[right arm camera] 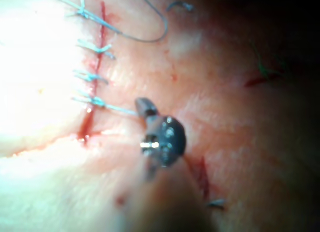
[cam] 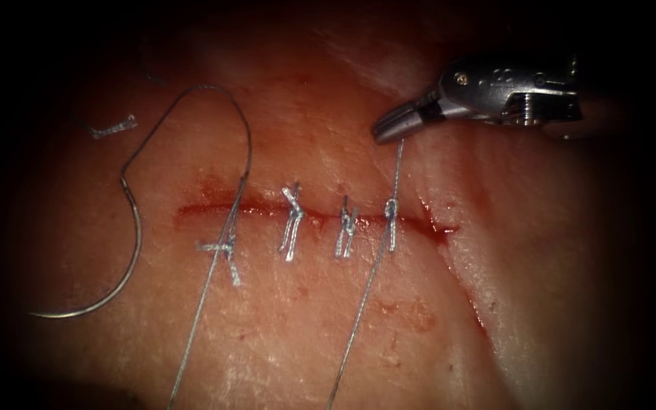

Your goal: Wound Closure

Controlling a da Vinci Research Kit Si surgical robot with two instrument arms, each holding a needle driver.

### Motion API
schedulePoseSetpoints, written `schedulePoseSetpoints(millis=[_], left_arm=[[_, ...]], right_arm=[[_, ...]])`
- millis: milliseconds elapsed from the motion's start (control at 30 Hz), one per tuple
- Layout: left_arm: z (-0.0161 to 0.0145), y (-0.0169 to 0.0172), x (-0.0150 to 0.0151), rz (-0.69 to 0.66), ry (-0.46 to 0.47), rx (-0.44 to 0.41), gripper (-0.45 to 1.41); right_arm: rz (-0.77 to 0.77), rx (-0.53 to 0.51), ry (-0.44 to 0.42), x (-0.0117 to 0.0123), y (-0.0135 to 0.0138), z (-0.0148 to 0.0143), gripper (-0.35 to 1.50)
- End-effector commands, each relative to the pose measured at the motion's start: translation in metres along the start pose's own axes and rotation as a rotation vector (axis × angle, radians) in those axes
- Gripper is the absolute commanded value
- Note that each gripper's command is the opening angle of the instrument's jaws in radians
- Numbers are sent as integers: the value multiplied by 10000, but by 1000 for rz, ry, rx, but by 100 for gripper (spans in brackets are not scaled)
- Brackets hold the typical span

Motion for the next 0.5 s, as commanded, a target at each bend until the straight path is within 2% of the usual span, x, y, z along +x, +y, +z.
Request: schedulePoseSetpoints(millis=[33,500], left_arm=[[7,9,-5,1,-1,-1,-45],[23,53,-3,-5,8,-2,-45]], right_arm=[[4,-3,-1,-4,9,5,-35],[13,-47,-8,-13,6,-12,-35]])
